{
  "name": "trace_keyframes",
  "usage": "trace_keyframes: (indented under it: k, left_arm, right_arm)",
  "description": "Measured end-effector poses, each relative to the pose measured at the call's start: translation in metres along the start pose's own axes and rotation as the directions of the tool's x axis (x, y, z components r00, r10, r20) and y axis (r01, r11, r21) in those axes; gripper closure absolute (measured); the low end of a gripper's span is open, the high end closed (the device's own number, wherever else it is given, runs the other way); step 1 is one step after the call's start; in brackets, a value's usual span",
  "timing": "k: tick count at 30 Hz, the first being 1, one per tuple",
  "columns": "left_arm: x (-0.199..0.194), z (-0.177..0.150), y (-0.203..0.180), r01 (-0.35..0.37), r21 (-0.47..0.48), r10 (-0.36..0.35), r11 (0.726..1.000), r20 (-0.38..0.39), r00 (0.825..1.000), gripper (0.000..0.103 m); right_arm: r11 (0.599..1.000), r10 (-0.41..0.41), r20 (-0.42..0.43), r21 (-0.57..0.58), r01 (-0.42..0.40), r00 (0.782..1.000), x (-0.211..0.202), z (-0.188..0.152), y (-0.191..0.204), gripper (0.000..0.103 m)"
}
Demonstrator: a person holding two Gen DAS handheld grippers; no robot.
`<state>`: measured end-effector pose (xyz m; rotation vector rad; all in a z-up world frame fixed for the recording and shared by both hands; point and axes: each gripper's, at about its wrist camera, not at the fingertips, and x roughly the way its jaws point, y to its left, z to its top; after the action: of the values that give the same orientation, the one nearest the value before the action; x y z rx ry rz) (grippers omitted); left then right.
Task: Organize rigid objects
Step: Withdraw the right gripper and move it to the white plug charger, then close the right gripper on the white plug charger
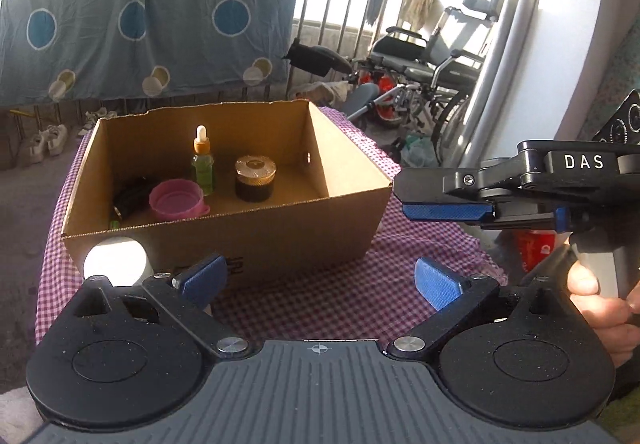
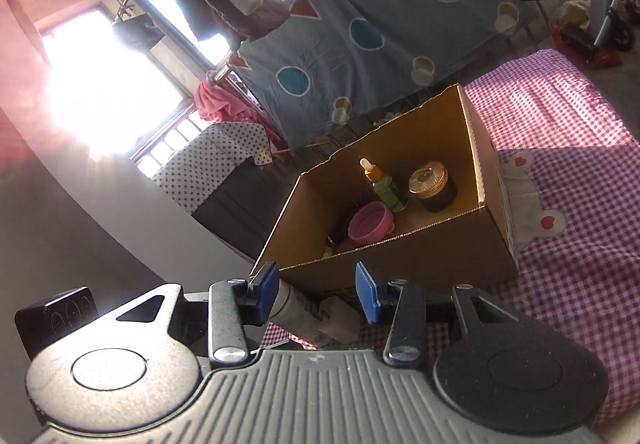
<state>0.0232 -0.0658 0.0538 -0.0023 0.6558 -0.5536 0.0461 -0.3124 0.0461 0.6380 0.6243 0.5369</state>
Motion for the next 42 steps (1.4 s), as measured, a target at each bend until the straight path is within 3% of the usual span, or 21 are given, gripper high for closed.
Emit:
trace_keyframes:
  k: [7, 14, 18, 21, 31, 36, 42]
  left_arm:
    - [0.006, -0.032, 0.006, -0.048, 0.000, 0.048, 0.999, -0.027, 0.998, 0.002]
    - [0.021, -0.048, 0.016, -0.122, 0.030, 0.122, 0.992, 0.003, 0.992, 0.004]
    - [0.037, -0.055, 0.026, -0.175, 0.035, 0.175, 0.984, 0.017, 0.984, 0.011]
    - [0.050, -0.059, 0.033, -0.222, 0.037, 0.222, 0.974, 0.005, 0.975, 0.025]
    - [0.072, -0.063, 0.054, -0.226, -0.021, 0.226, 0.974, -0.029, 0.974, 0.029]
    - [0.082, -0.065, 0.058, -0.224, -0.049, 0.222, 0.973, -0.034, 0.974, 0.032]
    - [0.081, -0.066, 0.053, -0.170, -0.030, 0.169, 0.985, -0.027, 0.985, 0.037]
  right_arm:
    - [0.999, 0.013, -0.066, 0.030, -0.011, 0.998, 0.023, -0.013, -0.002, 0.057]
    - [0.999, 0.009, -0.124, 0.032, -0.005, 0.992, 0.055, -0.024, 0.007, 0.057]
    - [0.999, -0.003, -0.156, 0.039, 0.009, 0.988, 0.080, -0.027, 0.006, 0.057]
    - [0.998, -0.018, -0.194, 0.061, 0.031, 0.981, 0.105, -0.029, -0.002, 0.060]
    - [0.988, -0.001, -0.304, 0.149, 0.049, 0.953, 0.167, -0.031, -0.035, 0.063]
    - [0.979, 0.027, -0.311, 0.199, 0.037, 0.950, 0.178, -0.032, -0.049, 0.064]
    - [0.969, 0.053, -0.320, 0.244, 0.028, 0.946, 0.176, -0.041, -0.057, 0.064]
